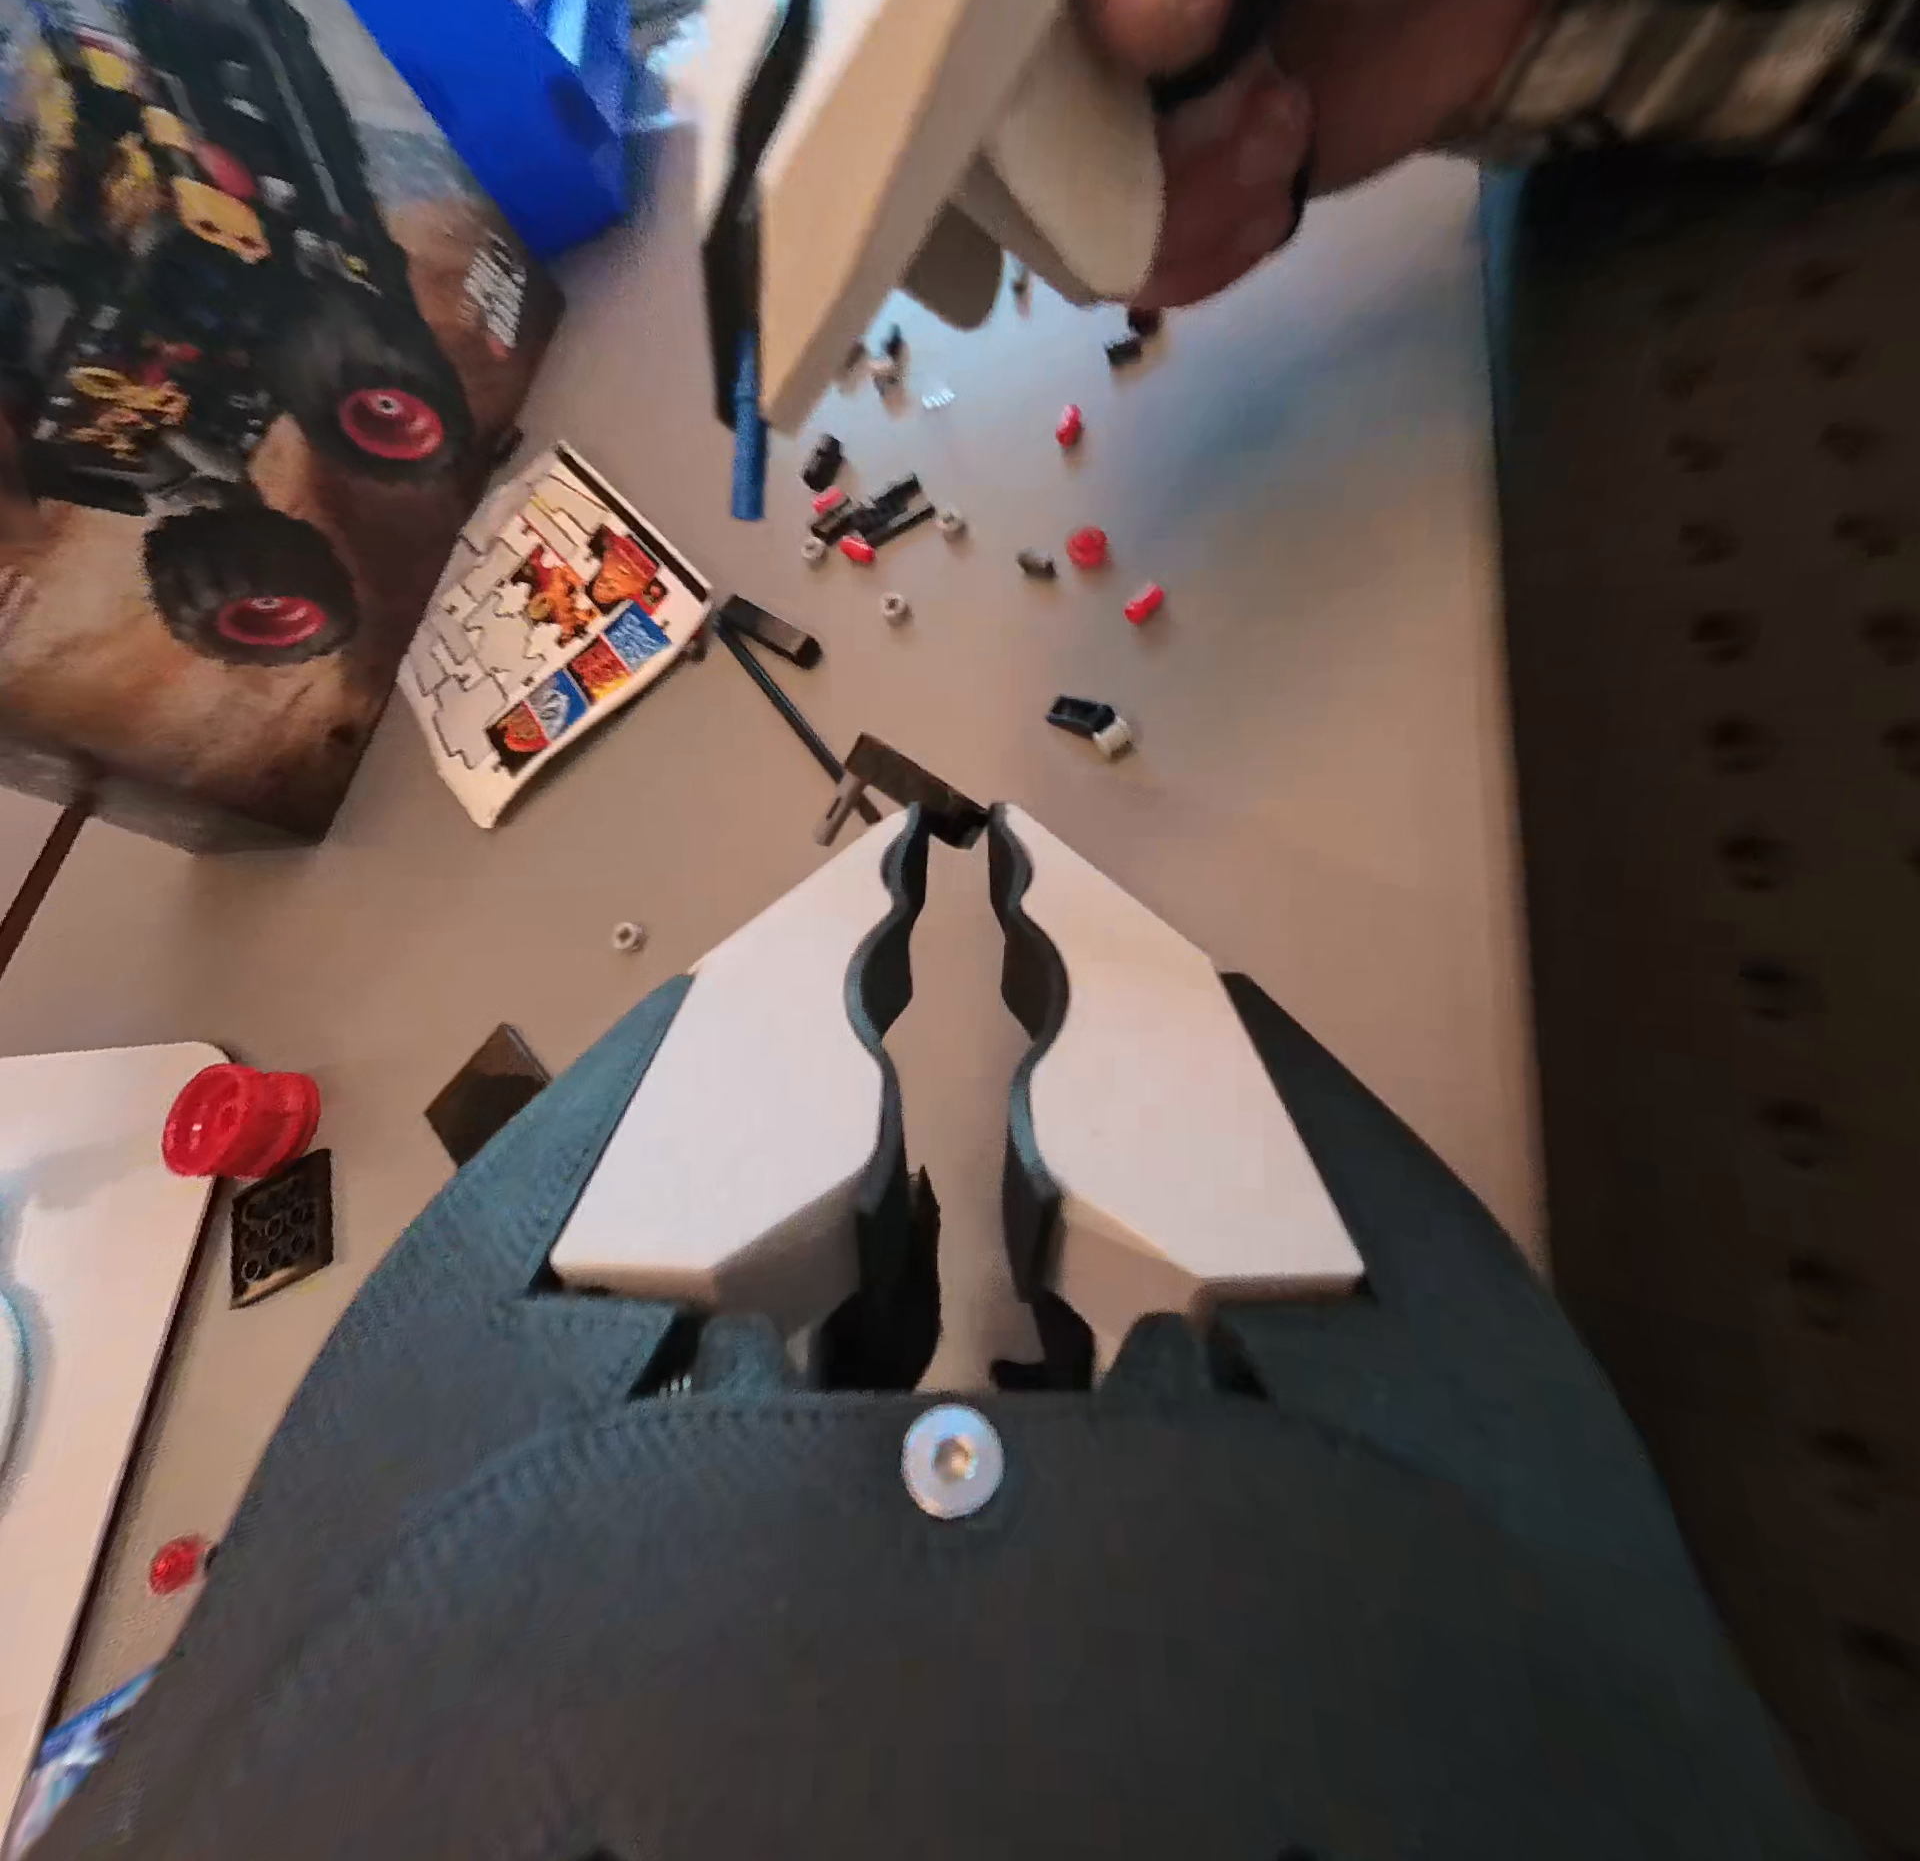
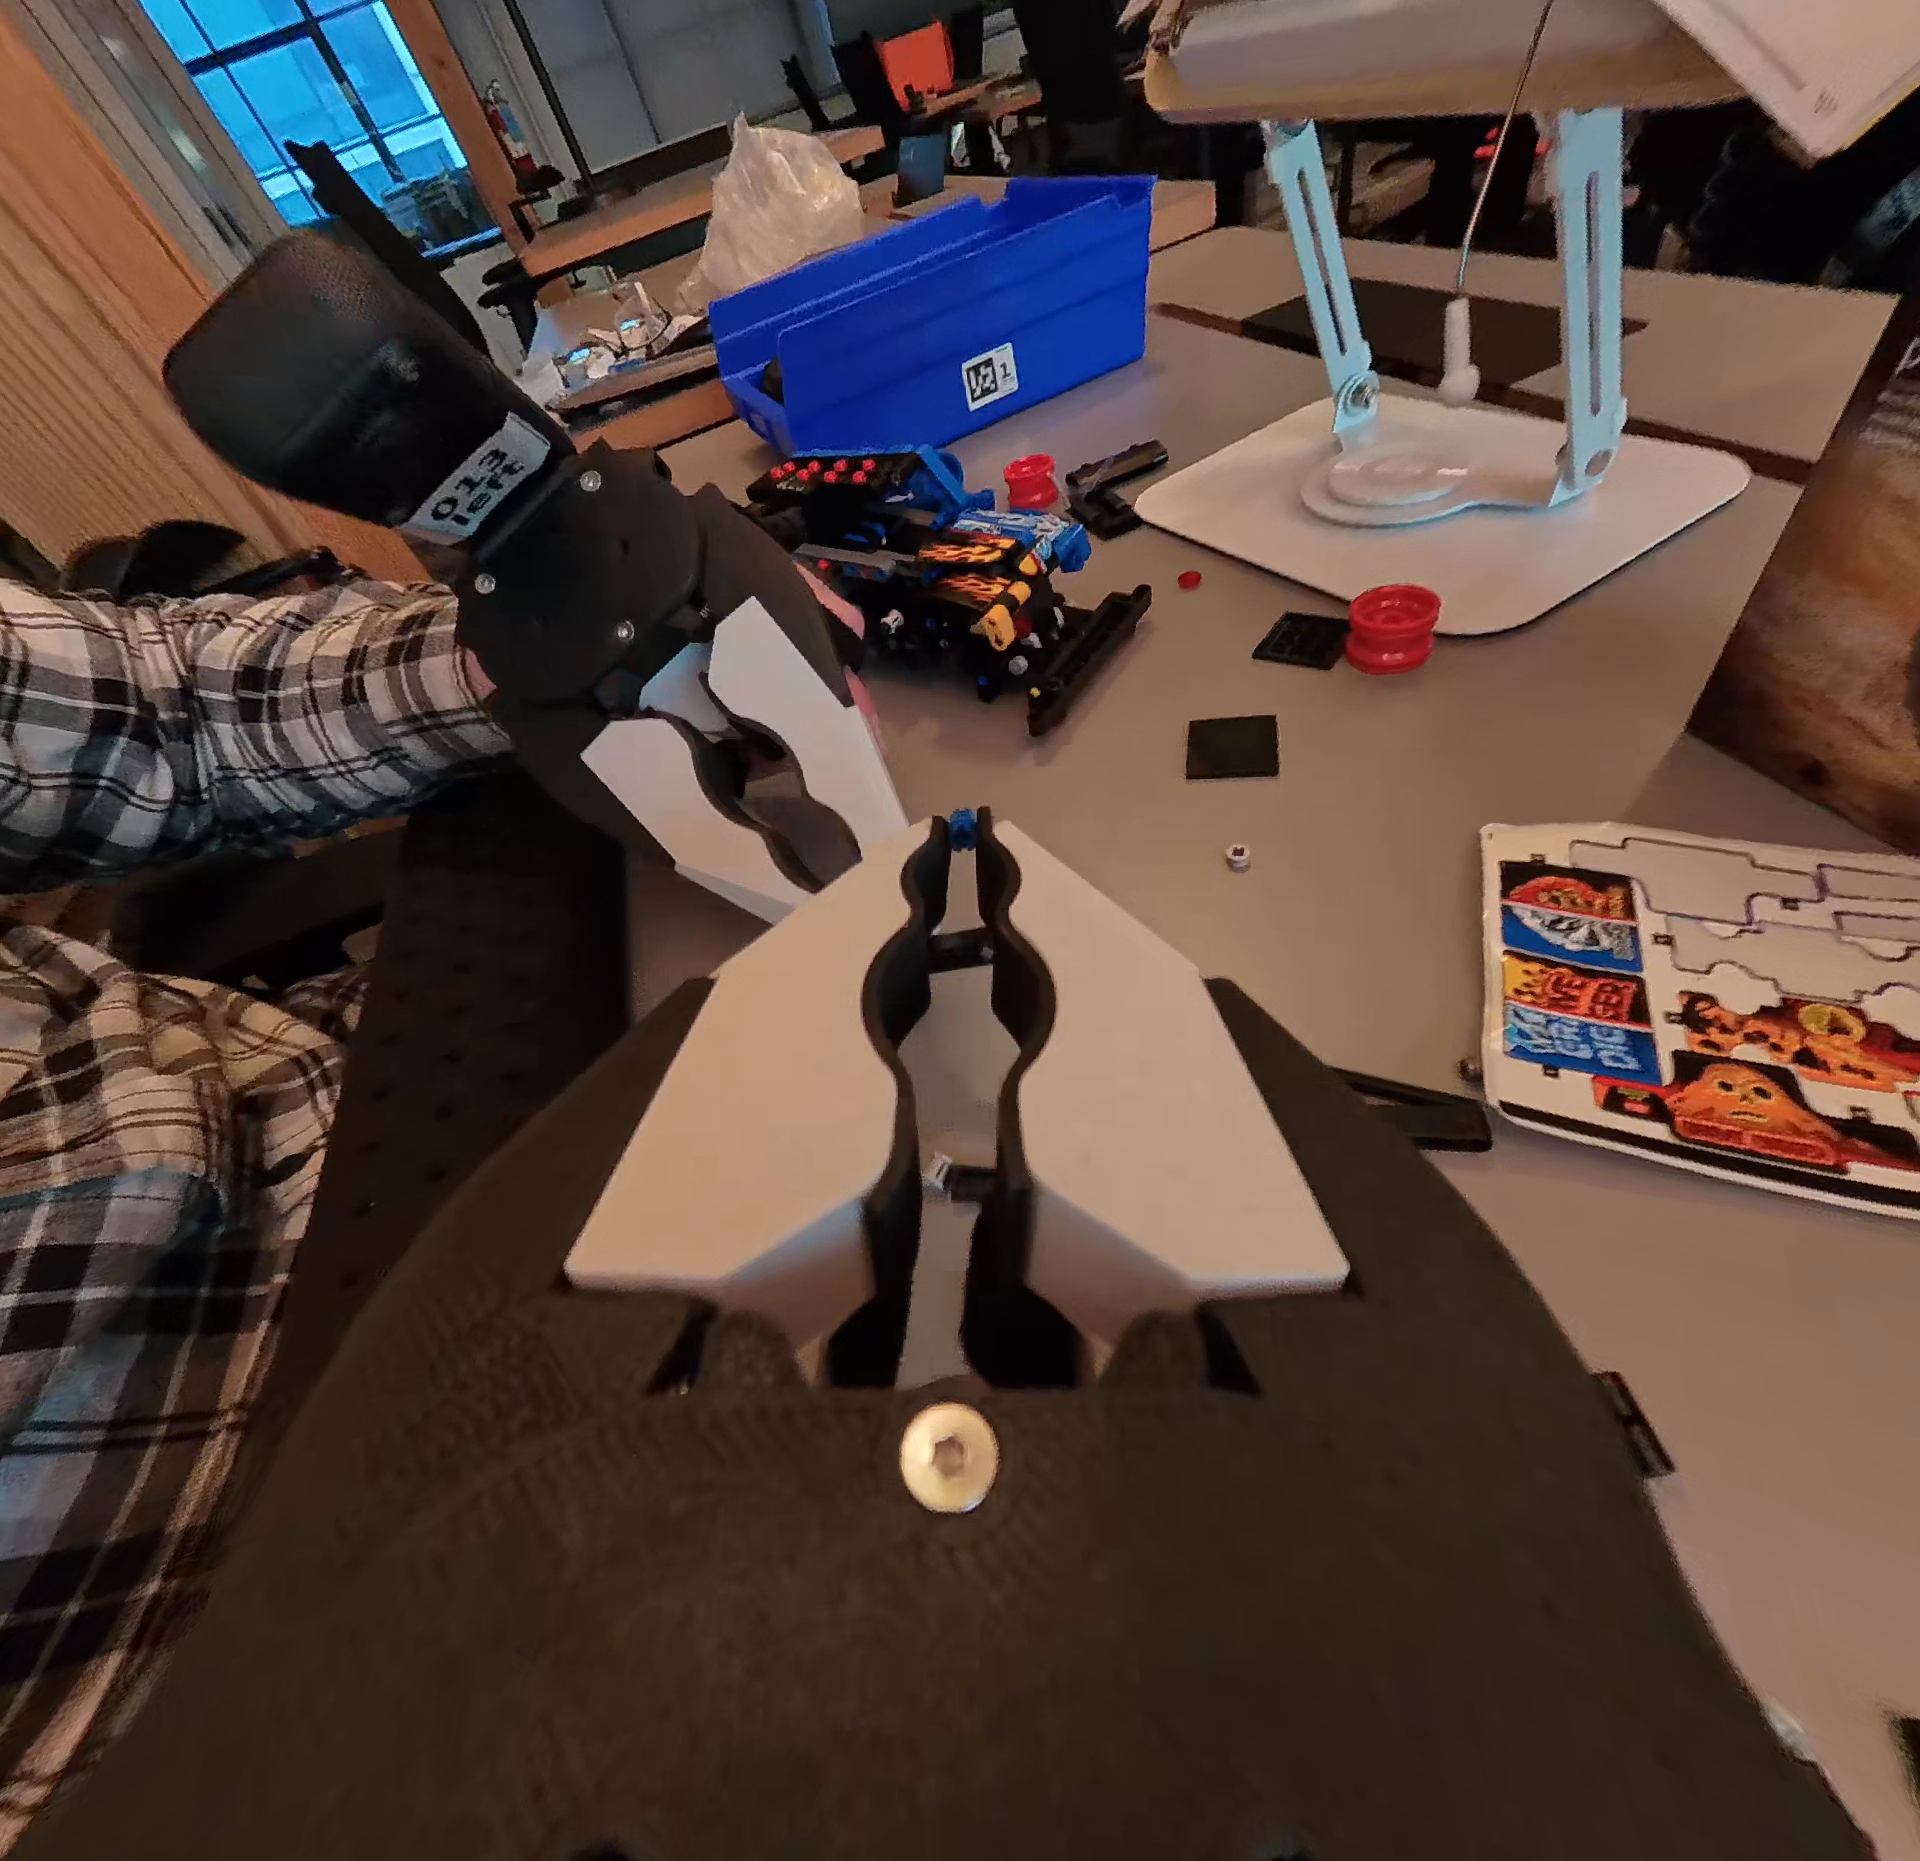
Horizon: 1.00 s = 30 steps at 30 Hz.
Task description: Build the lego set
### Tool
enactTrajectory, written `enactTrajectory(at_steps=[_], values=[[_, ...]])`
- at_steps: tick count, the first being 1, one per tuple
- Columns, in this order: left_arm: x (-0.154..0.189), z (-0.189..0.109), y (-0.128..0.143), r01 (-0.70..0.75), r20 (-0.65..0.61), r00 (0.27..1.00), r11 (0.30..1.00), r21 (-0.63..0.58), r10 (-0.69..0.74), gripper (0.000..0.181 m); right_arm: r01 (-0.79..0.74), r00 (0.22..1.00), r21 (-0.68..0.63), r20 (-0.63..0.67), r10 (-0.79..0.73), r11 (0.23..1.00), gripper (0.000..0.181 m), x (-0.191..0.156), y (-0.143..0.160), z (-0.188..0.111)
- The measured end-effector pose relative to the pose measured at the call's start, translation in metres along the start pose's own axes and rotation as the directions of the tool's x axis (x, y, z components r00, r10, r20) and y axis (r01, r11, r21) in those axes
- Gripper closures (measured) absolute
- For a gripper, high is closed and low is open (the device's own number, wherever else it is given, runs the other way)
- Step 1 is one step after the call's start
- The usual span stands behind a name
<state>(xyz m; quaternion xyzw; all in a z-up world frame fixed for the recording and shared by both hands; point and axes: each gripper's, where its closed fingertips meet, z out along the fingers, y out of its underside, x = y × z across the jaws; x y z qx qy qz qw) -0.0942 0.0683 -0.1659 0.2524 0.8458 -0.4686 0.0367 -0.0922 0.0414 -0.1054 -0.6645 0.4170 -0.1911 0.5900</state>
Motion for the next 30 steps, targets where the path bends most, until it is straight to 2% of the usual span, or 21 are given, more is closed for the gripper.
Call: enactTrajectory(at_steps=[6,13,30], values=[[-0.015,-0.011,-0.023,0.144,0.017,0.989,0.975,0.169,-0.149,0.172,0.105,0.993,0.028,-0.064,-0.103,0.994,0.178,-0.002,-0.01,-0.003],[-0.026,-0.019,-0.035,0.209,0.027,0.974,0.939,0.274,-0.224,0.172,0.219,0.97,0.018,-0.114,-0.216,0.975,0.178,-0.008,-0.014,0.0],[-0.029,-0.023,-0.043,0.127,0.122,0.978,0.947,0.294,-0.169,0.172,0.383,0.903,-0.083,-0.175,-0.392,0.92,0.178,-0.019,-0.007,0.015]])
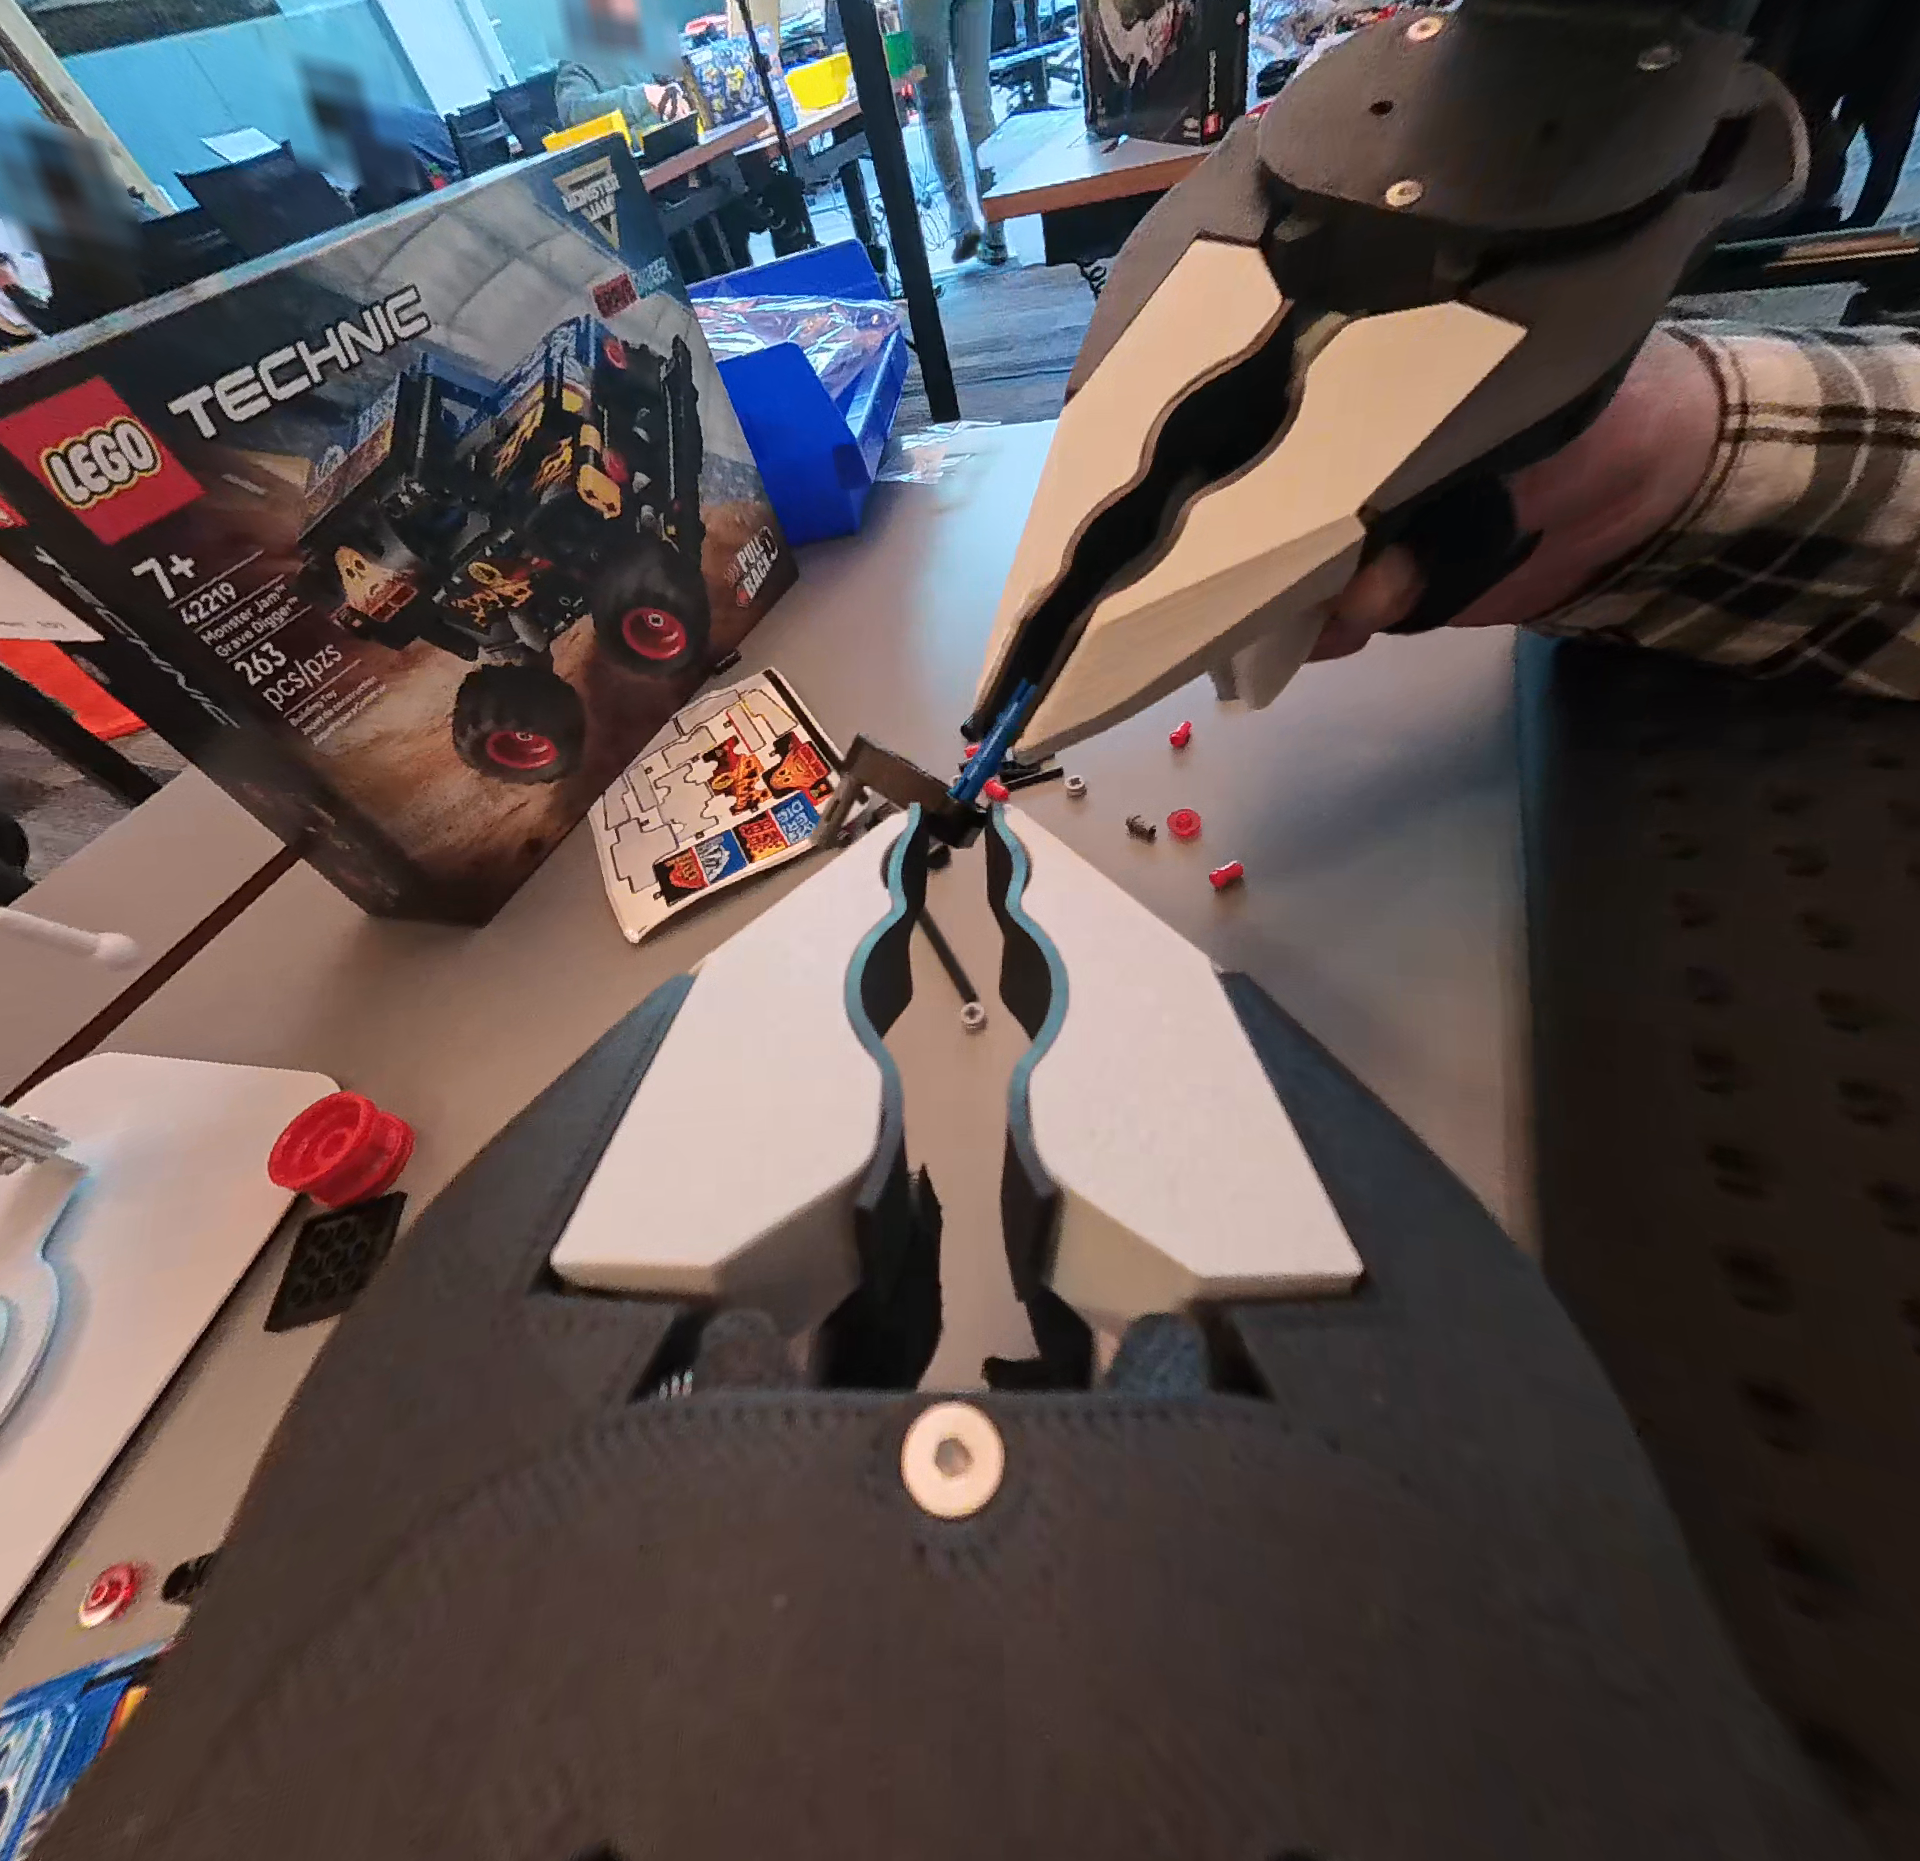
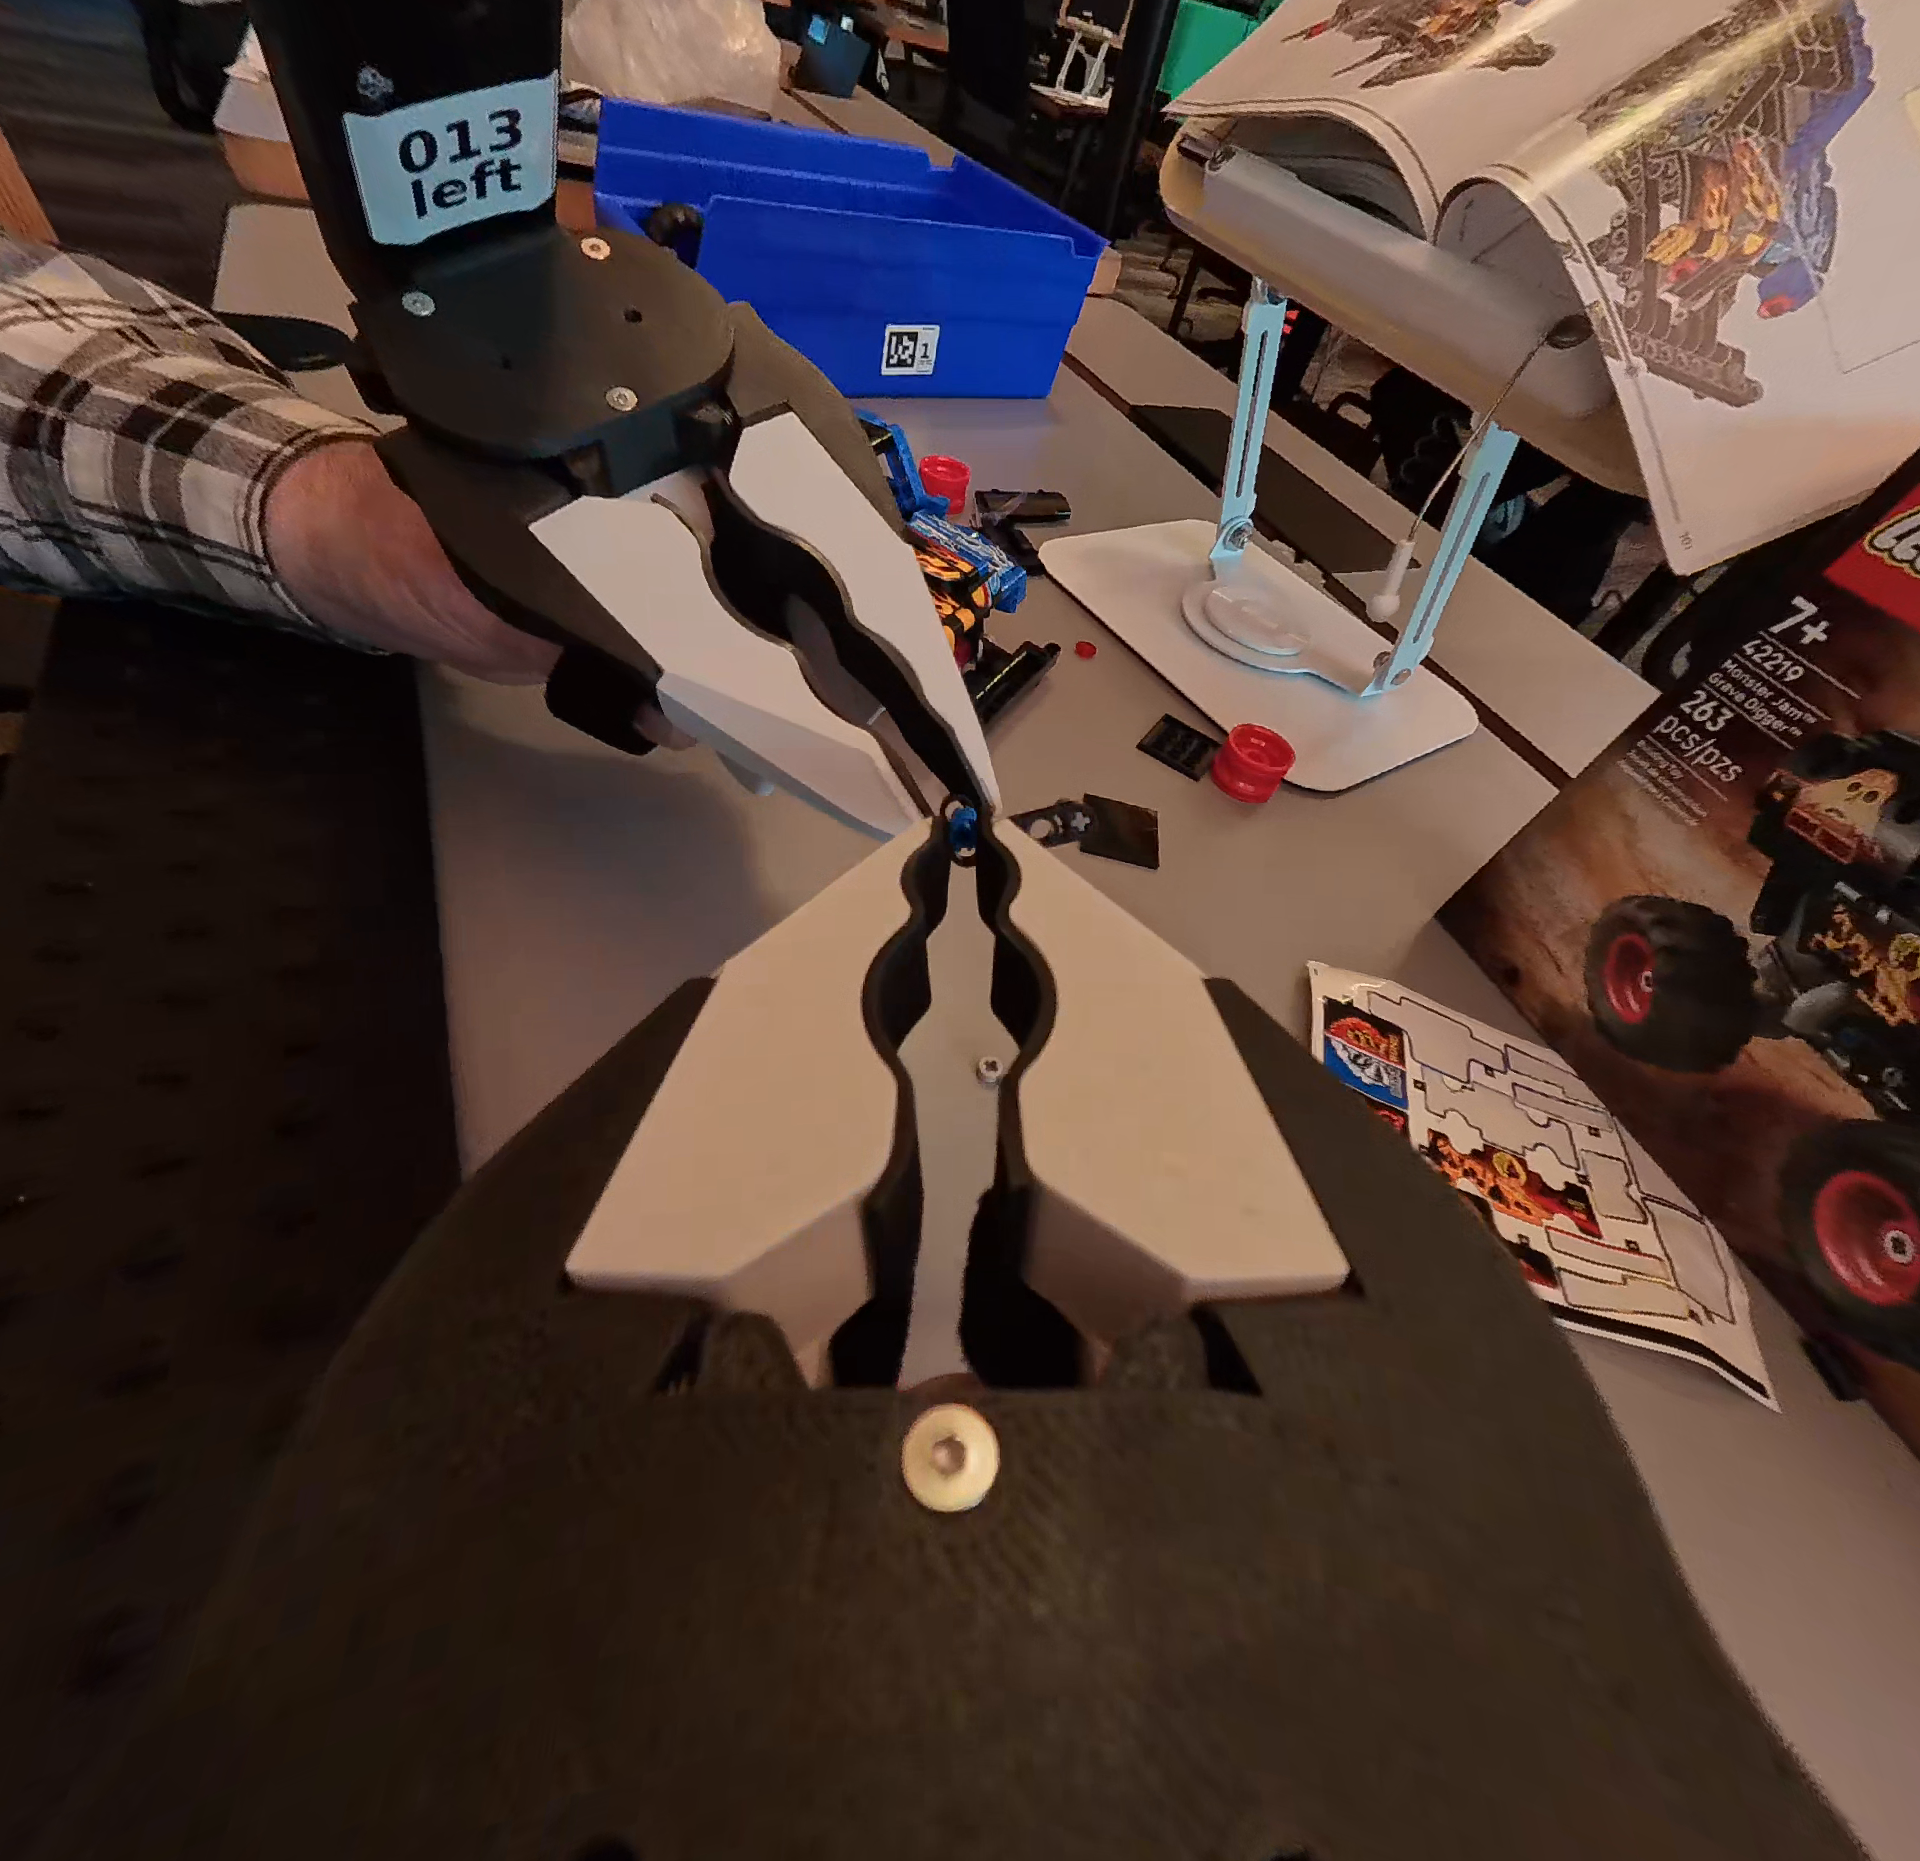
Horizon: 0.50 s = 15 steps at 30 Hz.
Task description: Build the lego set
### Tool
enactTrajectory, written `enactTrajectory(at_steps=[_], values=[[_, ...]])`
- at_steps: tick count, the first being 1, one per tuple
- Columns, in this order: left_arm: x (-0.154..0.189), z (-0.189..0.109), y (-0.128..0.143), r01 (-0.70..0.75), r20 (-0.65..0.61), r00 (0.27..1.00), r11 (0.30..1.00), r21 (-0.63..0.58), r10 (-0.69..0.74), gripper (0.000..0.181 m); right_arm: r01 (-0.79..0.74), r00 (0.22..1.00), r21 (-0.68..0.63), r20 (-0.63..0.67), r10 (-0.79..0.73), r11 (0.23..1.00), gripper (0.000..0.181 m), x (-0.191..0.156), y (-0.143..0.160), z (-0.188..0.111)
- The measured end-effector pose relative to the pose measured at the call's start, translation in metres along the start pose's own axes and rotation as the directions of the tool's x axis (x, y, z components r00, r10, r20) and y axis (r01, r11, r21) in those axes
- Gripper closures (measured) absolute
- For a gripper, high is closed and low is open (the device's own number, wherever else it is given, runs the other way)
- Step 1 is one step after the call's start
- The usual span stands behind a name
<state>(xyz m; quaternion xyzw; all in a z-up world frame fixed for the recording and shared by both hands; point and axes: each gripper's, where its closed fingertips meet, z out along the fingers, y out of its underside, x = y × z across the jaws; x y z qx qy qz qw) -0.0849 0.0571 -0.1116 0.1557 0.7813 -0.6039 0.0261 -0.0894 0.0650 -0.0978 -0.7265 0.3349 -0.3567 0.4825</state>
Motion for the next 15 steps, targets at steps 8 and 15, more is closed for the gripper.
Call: enactTrajectory(at_steps=[8,15], values=[[-0.0015,-0.0003,0.0017,-0.085,0.06,0.994,0.995,-0.051,0.088,0.173,0.147,0.985,-0.062,-0.079,-0.152,0.987,0.178,-0.0025,0.0007,0.0029],[0.0001,-0.0012,0.0007,-0.171,0.102,0.979,0.982,-0.081,0.179,0.174,0.155,0.984,-0.08,-0.07,-0.161,0.985,0.178,-0.0046,0.0016,0.0024]])
